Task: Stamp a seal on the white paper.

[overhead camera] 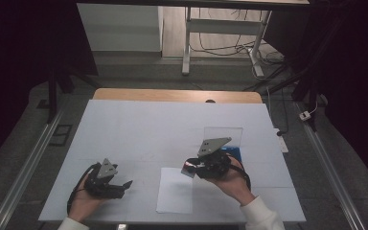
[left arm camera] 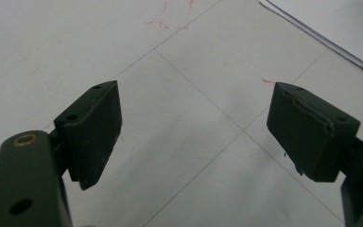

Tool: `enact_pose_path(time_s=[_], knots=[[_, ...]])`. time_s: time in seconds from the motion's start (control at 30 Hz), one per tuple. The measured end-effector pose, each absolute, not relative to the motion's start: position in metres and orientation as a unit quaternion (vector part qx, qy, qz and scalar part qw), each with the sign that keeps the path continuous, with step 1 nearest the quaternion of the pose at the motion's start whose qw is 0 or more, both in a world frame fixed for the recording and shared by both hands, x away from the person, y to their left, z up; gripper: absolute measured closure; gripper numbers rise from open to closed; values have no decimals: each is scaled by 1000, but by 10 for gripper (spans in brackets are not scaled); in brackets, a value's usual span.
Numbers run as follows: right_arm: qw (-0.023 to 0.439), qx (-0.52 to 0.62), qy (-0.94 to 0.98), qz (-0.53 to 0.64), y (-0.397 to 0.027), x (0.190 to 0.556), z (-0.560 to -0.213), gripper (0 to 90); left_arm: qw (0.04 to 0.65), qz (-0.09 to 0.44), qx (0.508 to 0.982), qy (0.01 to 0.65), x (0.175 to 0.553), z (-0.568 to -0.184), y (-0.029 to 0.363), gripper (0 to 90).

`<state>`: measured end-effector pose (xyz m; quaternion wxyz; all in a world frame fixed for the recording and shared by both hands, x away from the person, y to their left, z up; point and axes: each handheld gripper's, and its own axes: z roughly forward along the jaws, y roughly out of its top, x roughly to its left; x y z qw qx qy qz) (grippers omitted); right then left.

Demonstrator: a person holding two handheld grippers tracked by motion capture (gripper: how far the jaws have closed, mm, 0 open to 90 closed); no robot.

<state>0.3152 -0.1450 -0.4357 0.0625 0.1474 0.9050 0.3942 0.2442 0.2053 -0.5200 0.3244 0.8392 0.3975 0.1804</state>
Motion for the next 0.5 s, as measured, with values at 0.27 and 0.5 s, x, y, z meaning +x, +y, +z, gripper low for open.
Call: enact_pose_path(time_s=[0.27,0.5], knots=[[57,136,912,383,-135,311,-443,700,324,180,840,397,244,-520,206,190],[51,130,917,375,-126,307,-451,700,324,181,840,396,244,-520,205,190]])
